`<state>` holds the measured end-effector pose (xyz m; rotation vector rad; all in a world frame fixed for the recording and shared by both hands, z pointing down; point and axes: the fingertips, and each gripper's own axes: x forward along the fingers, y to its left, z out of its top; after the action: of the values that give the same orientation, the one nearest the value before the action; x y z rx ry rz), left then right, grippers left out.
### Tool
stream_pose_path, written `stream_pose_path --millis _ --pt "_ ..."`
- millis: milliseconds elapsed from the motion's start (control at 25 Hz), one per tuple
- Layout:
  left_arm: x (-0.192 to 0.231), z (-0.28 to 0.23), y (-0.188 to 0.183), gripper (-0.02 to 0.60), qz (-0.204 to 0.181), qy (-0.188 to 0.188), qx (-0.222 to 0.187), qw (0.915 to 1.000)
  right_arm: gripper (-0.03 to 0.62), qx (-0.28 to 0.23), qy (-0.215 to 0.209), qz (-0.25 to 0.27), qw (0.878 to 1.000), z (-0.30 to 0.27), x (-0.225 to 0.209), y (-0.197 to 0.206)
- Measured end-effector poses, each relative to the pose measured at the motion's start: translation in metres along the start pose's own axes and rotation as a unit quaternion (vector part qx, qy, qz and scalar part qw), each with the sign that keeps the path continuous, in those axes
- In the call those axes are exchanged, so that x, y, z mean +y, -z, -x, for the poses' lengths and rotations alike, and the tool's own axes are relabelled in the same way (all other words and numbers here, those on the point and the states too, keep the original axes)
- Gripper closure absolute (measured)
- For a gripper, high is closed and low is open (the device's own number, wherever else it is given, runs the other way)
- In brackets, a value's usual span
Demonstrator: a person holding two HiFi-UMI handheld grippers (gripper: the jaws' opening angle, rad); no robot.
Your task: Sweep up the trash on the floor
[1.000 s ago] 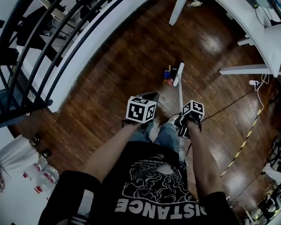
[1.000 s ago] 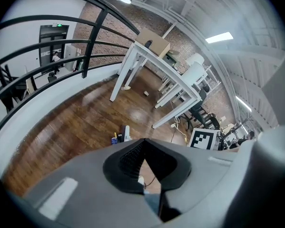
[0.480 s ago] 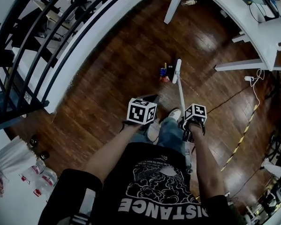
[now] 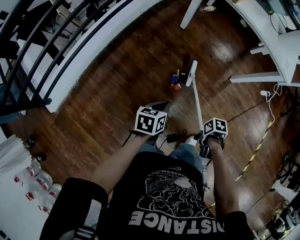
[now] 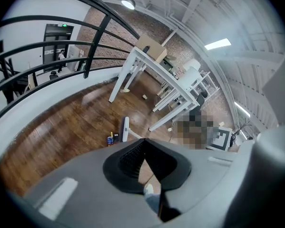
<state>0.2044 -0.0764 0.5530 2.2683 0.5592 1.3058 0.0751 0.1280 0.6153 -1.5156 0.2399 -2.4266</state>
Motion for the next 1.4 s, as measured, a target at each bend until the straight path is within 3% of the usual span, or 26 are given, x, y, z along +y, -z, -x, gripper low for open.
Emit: stream_pose_path --millis 320,720,1040,1400 --pt "-0.047 0.000 0.042 0.575 0.014 -0.038 -0.025 0.9989 0.594 -0.022 -0.028 0.064 0.997 0.012 -0.051 0.031" --pt "-0.173 -0.021 0.100 0.575 -0.018 -0.055 -0.072 0.9957 0.594 -0.066 -0.052 0.135 0.987 0.026 -0.145 0.077" --pt "-0.265 -0.020 0.142 0.575 -0.042 -0.069 -0.111 0.9905 0.594 -0.128 -0.052 0.205 0.969 0.061 -0.193 0.115" --pt "-0.327 -0.011 0.165 0.575 -0.070 -0.091 -0.147 0.9826 0.594 -0.183 -0.031 0.257 0.949 0.091 -0.221 0.145"
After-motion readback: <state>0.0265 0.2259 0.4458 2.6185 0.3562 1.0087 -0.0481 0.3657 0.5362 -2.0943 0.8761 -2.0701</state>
